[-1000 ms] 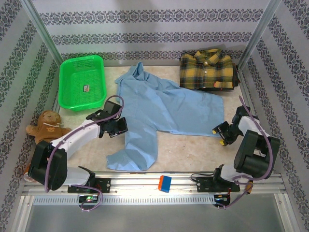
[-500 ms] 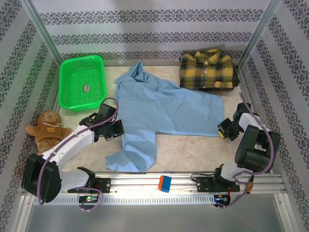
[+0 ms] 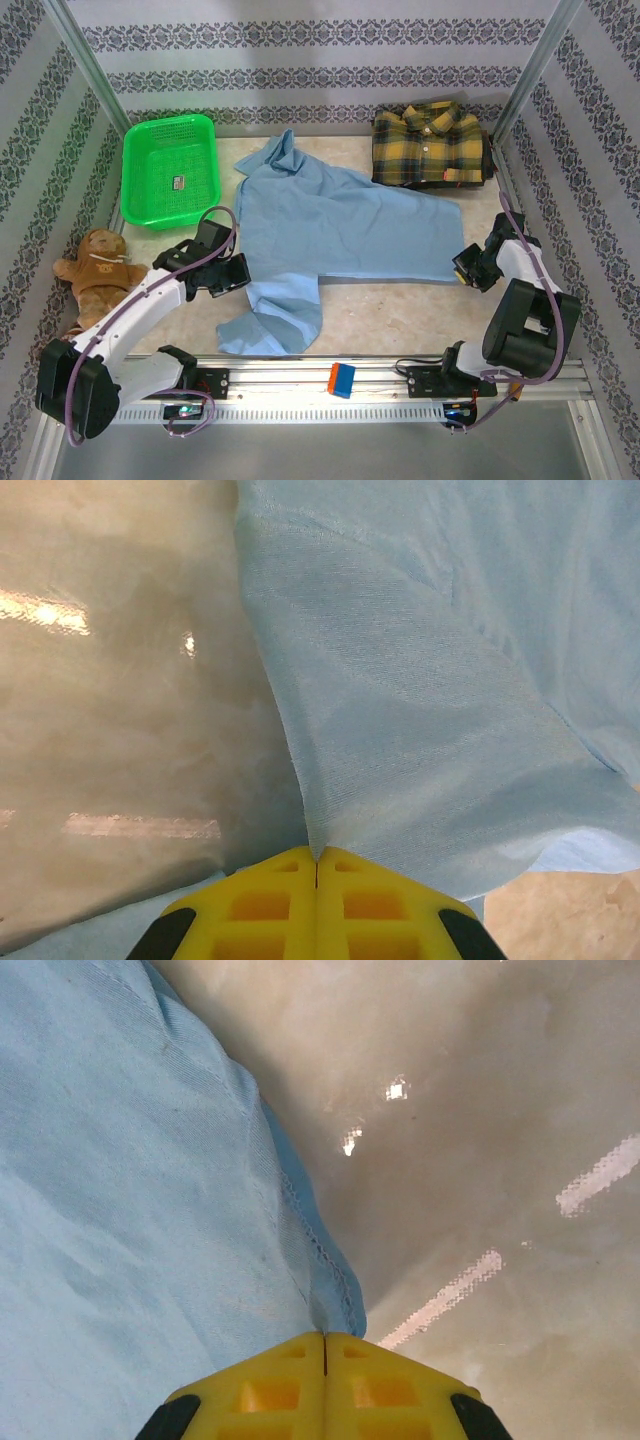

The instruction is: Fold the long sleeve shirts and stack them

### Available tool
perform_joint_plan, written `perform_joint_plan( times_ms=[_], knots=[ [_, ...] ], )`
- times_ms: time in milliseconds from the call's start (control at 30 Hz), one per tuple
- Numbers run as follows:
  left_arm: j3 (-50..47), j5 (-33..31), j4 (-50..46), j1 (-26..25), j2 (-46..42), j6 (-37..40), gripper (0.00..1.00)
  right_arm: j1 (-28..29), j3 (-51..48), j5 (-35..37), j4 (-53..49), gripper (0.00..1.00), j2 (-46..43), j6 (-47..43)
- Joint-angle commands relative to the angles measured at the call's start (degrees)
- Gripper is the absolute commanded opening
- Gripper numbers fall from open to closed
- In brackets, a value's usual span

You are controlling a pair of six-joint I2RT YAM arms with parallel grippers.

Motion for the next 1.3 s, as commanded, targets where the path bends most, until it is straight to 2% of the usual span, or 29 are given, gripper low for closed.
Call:
perform_joint_plan(
  times_ms=[0,167,267,400,700,1267],
  knots=[
    [4.1,-0.7,-8.1,2.5,-3.9,2.1,0.0,0.6,1.5,0.4,-6.4,0.0,-4.5,-2.2],
    [3.3,1.9,-9.6,2.6,-5.9,0.0,0.0,0.5,0.9,0.8,-7.6,0.0,-5.3,-2.9],
    [3.3,1.3,-8.4,2.6,-7.6,-2.4,0.0,0.6,1.2,0.2,-7.7,0.0,-6.1,-3.0],
    [6.8,3.1,-6.0,2.8,-2.8,-1.8,0.0,0.6,4.0,-1.0,-8.3,0.0,-4.9,-3.8],
    [16.0,3.0,-4.1,5.2,7.5,3.7,0.0,0.8,13.7,-3.3,-9.7,0.0,1.9,-6.6],
    [20.1,1.1,0.2,7.9,16.5,7.3,0.0,1.7,28.4,-1.8,-11.6,0.0,18.6,-10.6]
  ],
)
